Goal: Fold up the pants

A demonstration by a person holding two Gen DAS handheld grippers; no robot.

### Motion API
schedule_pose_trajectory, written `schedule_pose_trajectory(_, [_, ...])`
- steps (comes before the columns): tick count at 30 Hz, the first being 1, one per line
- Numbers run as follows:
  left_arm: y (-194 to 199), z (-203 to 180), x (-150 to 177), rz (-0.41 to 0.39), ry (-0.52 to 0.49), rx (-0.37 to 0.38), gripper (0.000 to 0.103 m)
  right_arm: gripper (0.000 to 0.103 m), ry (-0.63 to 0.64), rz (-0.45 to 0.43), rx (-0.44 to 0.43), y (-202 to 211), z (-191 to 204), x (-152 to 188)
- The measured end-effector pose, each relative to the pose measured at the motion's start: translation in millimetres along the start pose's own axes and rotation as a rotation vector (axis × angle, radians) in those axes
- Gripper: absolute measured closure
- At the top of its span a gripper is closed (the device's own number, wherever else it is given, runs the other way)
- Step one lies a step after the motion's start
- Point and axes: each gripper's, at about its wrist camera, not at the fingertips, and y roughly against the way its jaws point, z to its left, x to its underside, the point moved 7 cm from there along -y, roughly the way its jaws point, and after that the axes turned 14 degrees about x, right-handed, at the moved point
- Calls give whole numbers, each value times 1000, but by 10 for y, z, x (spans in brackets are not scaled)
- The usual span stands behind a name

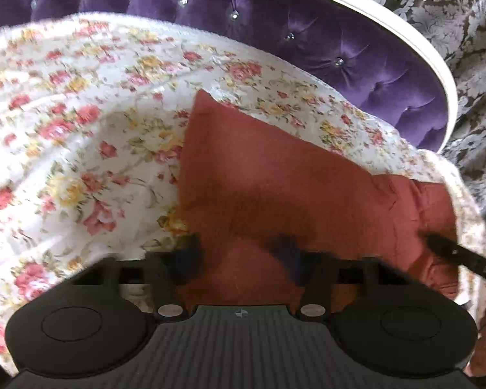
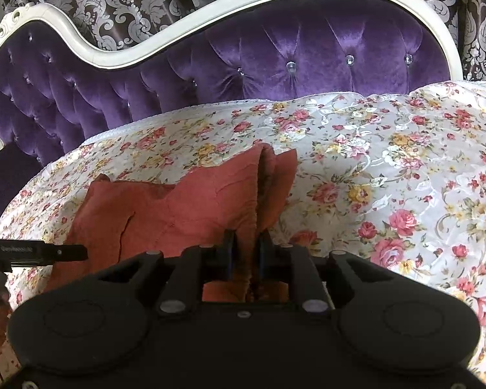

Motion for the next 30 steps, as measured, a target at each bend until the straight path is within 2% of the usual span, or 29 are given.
schedule_pose_trajectory(1, [8,-19,3,-4,-8,4,87,78,2,-5,2,7,6,-1])
schedule_pose_trajectory(4, [38,-92,-32,-31,-41,-25,91,81,4,-29,7,66,32,-7])
schedule_pose_trajectory(8, [94,-264,-203,-94,-167,-71,92,82,13,-61,8,133,82,-85])
schedule_pose_trajectory(17, [61,-173,-803,-138,-175,-62,91,82,-7,-115,-7,-57,191,-543])
schedule_pose_trajectory(18, [14,-125,-799,-117,-160,-56,91,83,-14,-104,-1,-116,179,-562])
schedule_pose_trajectory(20, [-156,53,-720,-48,-92,-43,87,83,-44,-19,41,-369,88,-523])
schedule_pose_trajectory(22, [-349,228,-601,14,-56,-58,80,73,-103,74,63,-627,-40,-408])
schedule_pose_trajectory(23, [-347,251,-577,-14,-62,-41,80,73,-130,89,52,-675,-81,-380])
schedule_pose_trajectory(27, [-152,204,-566,-39,-57,-69,83,71,-140,74,43,-539,-91,-419])
schedule_pose_trajectory(30, [68,84,-534,-72,-101,-96,84,71,-126,21,58,-294,-45,-453])
